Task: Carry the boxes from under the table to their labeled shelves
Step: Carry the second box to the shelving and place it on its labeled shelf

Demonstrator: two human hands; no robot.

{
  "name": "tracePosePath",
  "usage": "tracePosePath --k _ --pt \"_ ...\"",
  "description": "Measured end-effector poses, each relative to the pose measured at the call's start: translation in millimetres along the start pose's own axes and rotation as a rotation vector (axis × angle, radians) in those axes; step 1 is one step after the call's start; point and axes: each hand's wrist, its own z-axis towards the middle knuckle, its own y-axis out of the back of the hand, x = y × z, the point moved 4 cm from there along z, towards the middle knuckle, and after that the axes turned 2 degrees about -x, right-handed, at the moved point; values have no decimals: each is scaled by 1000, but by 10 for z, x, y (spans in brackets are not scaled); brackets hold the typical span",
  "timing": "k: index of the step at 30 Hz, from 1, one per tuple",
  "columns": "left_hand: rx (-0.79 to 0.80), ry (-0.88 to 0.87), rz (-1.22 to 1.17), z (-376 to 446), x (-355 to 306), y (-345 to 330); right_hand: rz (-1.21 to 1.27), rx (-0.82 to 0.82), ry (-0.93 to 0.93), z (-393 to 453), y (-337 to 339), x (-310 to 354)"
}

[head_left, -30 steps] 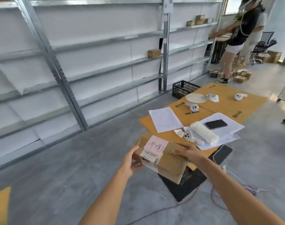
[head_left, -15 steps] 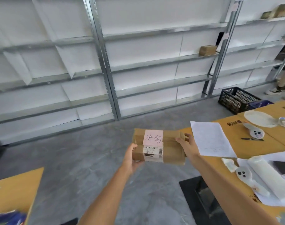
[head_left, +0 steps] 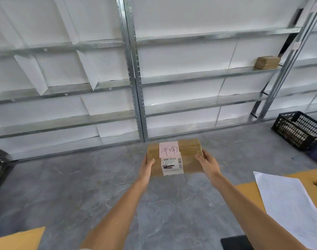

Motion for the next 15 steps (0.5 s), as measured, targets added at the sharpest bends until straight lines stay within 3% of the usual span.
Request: tracePosePath --k 6,15 --pt "37 -73 86 773 -380 -33 14 -6 7 804 -226 159" --pt "121 -145 288 2340 -1035 -807 -47 -27 118 2519 -99 562"
